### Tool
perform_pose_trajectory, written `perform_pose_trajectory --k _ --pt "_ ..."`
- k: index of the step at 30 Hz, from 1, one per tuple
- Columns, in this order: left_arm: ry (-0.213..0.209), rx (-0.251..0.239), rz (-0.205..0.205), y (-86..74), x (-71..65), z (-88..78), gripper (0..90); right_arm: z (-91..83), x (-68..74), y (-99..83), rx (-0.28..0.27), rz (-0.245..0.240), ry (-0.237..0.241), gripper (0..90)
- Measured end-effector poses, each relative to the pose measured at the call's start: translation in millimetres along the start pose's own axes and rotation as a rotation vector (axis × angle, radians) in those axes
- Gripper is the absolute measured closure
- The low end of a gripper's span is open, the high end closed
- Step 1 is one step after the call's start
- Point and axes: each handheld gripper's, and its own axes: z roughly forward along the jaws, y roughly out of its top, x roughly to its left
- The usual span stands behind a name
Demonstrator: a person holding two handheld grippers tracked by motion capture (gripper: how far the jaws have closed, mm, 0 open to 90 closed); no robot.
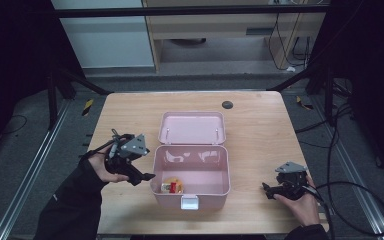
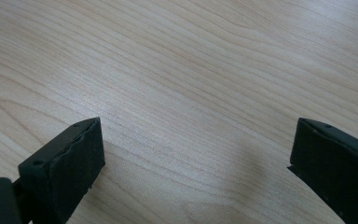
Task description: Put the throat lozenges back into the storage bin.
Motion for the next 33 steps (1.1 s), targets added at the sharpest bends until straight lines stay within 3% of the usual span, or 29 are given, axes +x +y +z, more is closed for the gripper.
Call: perform_pose_trajectory --k 2,3,5,9,10,12,13,17,21,22,23,25,27,28,29,31,32,33 --pt "0.043 -0.026 -0.052 -14.9 2.4 -2.8 17.8 0.0 0.0 -0.1 0.001 -0.001 -0.001 3.3" --pt "0.043 -0.026 -0.052 -14.9 2.4 -2.8 17.3 0.0 0.0 -0.1 0.001 -0.001 -0.001 3.3" --pt "0.078 -0.057 -0.093 -31.1 3.5 -2.2 14.9 0.5 -0.2 -0.4 0.003 -0.003 -0.003 3.3" --pt "0.11 -0.079 -0.141 -47.5 3.5 -0.1 13.3 0.9 -0.5 -0.9 0.003 -0.001 -0.004 3.3" --pt "0.128 -0.101 -0.18 -58.4 2.9 2.4 13.1 1.0 -0.5 -0.9 0.003 0.0 -0.004 3.3" --pt "0.14 -0.114 -0.198 -63.9 2.6 4.0 12.7 0.9 -0.4 -0.9 0.003 0.001 -0.004 3.3" --pt "0.153 -0.14 -0.237 -75.1 1.5 7.6 12.2 0.9 -0.5 -1.0 0.002 0.001 -0.005 3.3" --pt "0.184 -0.166 -0.286 -90.6 -1.0 14.4 10.8 1.1 -0.6 -1.3 0.005 0.001 -0.005 3.3" --pt "0.223 -0.198 -0.363 -109.6 -4.1 24.1 10.7 1.0 -0.5 -1.5 0.009 0.001 -0.006 3.3" --pt "0.25 -0.212 -0.41 -118.8 -5.1 29.3 10.7 1.1 -0.4 -1.6 0.01 0.001 -0.006 3.3" --pt "0.25 -0.212 -0.41 -118.8 -5.1 29.3 10.6 1.1 -0.4 -1.6 0.01 0.001 -0.006 3.3" --pt "0.265 -0.232 -0.479 -131.9 -5.8 37.4 10.6 1.4 -0.3 -1.9 0.011 -0.002 -0.009 3.2" --pt "0.272 -0.231 -0.496 -135.7 -5.8 39.9 10.4 1.7 -0.3 -2.1 0.014 -0.002 -0.012 3.1" --pt "0.286 -0.228 -0.51 -139.2 -5.8 42.1 10.4 1.7 -0.3 -2.1 0.014 -0.002 -0.012 3.1" --pt "0.312 -0.232 -0.549 -146.1 -6.0 45.3 10.1 1.6 -0.3 -2.2 0.014 -0.002 -0.013 3.1" --pt "0.328 -0.234 -0.569 -149.2 -6.0 46.8 10.1 1.5 -0.2 -2.3 0.014 -0.001 -0.013 3.1" --pt "0.362 -0.224 -0.603 -155.1 -5.3 49.2 9.9 1.4 -0.6 -2.4 0.015 -0.002 -0.014 3.0" --pt "0.362 -0.224 -0.603 -155.1 -5.3 49.2 10.0 1.5 -0.6 -2.4 0.014 -0.002 -0.015 3.0"
